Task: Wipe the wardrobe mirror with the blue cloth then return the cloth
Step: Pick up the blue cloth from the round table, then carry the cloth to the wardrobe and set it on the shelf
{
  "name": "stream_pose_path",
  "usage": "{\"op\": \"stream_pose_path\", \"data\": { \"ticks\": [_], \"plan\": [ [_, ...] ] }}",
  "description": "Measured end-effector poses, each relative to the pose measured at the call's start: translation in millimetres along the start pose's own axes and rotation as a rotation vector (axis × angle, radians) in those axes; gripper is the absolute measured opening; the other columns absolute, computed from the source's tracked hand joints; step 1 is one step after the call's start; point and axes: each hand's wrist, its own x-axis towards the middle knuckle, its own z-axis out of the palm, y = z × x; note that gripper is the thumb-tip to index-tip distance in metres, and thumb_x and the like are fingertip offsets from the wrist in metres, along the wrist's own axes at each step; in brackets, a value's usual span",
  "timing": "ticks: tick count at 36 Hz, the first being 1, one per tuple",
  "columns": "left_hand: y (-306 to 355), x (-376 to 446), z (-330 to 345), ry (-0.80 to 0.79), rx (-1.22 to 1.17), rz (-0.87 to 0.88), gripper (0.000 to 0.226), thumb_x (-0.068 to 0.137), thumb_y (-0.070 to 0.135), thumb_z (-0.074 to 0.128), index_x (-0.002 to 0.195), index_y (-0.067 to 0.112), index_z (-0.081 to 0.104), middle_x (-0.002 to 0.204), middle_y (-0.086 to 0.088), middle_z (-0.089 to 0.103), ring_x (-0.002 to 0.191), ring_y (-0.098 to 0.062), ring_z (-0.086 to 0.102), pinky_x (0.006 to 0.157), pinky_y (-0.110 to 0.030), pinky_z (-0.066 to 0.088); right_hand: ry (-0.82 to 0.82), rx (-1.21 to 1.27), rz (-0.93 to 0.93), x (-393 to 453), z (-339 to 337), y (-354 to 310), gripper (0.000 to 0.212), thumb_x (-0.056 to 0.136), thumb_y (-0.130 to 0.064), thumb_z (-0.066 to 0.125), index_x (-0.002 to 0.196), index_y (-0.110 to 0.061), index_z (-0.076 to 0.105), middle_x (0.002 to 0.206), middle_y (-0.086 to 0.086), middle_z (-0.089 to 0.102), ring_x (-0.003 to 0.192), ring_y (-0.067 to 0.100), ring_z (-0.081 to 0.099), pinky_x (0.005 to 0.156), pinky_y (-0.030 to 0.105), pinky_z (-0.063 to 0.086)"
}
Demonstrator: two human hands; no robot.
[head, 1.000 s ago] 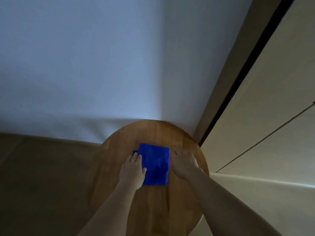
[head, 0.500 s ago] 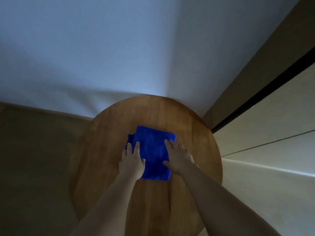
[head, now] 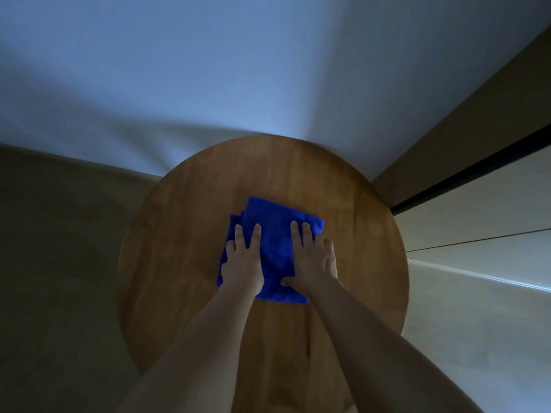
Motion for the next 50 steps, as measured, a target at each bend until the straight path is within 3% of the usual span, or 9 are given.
{"op": "stream_pose_path", "data": {
  "ticks": [5,8,14,19,24,28,31,37,50],
  "plan": [
    [2,-1,5,0.053,0.014,0.008,0.104,0.085,0.012,0.062,0.146,0.034,-0.02,0.15,-0.011,0.009,0.127,-0.028,0.029,0.087,-0.034,0.048,0.075,-0.096,0.003,0,0,-16,0.111,0.077,-0.052,0.066,0.149,-0.009,-0.006,0.138,0.01,0.04,0.122,0.025,0.042,0.109,0.044,0.019],
    [-1,-4,5,0.041,0.033,0.027,0.099,0.087,0.012,0.059,0.147,0.034,-0.017,0.141,-0.011,0.021,0.119,-0.025,0.036,0.082,-0.032,0.047,0.089,-0.028,0.006,-3,-4,-20,0.078,0.083,-0.036,0.063,0.145,-0.015,0.021,0.117,0.002,0.056,0.108,0.02,0.051,0.102,0.039,0.023],
    [-7,-25,-11,-0.017,-0.053,-0.031,0.071,0.088,0.017,0.059,0.145,0.027,0.016,0.13,-0.009,0.037,0.113,-0.025,0.045,0.08,-0.035,0.047,0.13,-0.079,-0.059,-22,-31,-11,0.023,0.085,-0.041,0.056,0.105,-0.03,0.054,0.099,-0.009,0.059,0.105,0.017,0.047,0.098,0.04,0.017],
    [-11,-54,-37,0.062,0.124,0.002,0.055,0.086,0.026,0.063,0.135,0.023,0.038,0.126,-0.006,0.043,0.114,-0.022,0.047,0.081,-0.033,0.045,0.08,-0.269,-0.152,-44,-63,-6,0.045,0.084,-0.06,0.053,0.112,-0.025,0.058,0.113,-0.002,0.055,0.113,0.019,0.045,0.101,0.041,0.023],
    [-16,-87,-63,0.068,0.154,-0.011,0.06,0.082,0.021,0.061,0.136,0.018,0.034,0.131,-0.001,0.043,0.119,-0.021,0.046,0.091,-0.034,0.04,-0.002,0.0,-0.236,-67,-106,-21,0.024,0.087,-0.019,0.06,0.111,-0.017,0.057,0.116,0.002,0.05,0.104,0.019,0.05,0.081,0.029,0.047],
    [-33,-120,-84,0.099,-0.086,-0.125,0.068,0.084,0.016,0.058,0.141,0.02,0.02,0.113,-0.001,0.057,0.097,-0.02,0.06,0.069,-0.033,0.045,0.024,0.042,-0.324,-93,-143,-37,0.026,0.085,-0.012,0.058,0.11,-0.017,0.054,0.113,0.002,0.053,0.098,0.021,0.056,0.076,0.031,0.05],
    [-45,-147,-103,0.172,-0.09,-0.079,0.077,0.087,0.018,0.057,0.148,0.029,0.011,0.119,-0.002,0.056,0.1,-0.02,0.06,0.074,-0.033,0.05,0.074,0.014,-0.383,-110,-161,-50,0.028,0.086,-0.014,0.057,0.113,-0.02,0.052,0.113,0.001,0.058,0.097,0.022,0.058,0.074,0.031,0.048],
    [-73,-207,-142,0.314,-0.167,-0.192,0.045,0.088,0.017,0.054,0.131,0.024,0.042,0.127,-0.002,0.046,0.108,-0.024,0.056,0.076,-0.034,0.046,0.257,-0.046,-0.547,-142,-194,-91,0.037,0.088,-0.025,0.06,0.121,-0.018,0.045,0.108,0.003,0.06,0.094,0.024,0.06,0.067,0.032,0.046],
    [-193,-303,-178,0.467,-0.292,-0.47,0.034,0.079,0.015,0.057,0.109,0.019,0.042,0.094,-0.001,0.053,0.084,-0.022,0.055,0.063,-0.033,0.045,0.364,-0.258,-0.953,-184,-248,-246,0.03,0.086,-0.02,0.056,0.116,-0.016,0.053,0.11,0.003,0.055,0.098,0.021,0.055,0.07,0.029,0.041]
  ]
}}
